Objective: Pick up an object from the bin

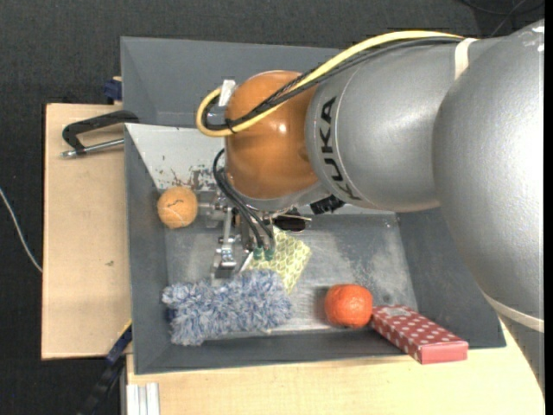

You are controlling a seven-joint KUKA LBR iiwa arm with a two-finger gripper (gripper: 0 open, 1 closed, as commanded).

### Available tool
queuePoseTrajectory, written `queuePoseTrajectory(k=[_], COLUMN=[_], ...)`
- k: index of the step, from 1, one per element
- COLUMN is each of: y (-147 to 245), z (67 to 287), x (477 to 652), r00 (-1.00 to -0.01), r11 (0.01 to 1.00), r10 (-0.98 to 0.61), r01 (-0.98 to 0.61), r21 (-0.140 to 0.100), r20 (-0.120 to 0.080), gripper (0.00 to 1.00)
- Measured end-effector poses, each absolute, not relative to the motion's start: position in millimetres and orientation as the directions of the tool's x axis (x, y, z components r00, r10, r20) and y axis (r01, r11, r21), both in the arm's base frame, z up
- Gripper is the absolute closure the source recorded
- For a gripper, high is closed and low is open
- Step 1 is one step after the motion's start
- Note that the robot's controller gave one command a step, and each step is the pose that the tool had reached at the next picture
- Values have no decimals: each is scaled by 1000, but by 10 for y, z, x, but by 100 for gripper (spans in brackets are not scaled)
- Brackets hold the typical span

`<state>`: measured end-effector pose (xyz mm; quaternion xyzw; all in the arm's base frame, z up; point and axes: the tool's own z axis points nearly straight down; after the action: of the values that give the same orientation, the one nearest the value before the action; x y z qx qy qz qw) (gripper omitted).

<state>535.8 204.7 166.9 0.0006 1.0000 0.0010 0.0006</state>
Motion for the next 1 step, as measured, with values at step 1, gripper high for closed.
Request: queuePoseTrajectory(k=[1], y=[2046], z=[1669], x=[5358], r00=[-1000], r11=[1000], r10=[1], r01=[1], r21=[2], r20=[-1], gripper=[0])
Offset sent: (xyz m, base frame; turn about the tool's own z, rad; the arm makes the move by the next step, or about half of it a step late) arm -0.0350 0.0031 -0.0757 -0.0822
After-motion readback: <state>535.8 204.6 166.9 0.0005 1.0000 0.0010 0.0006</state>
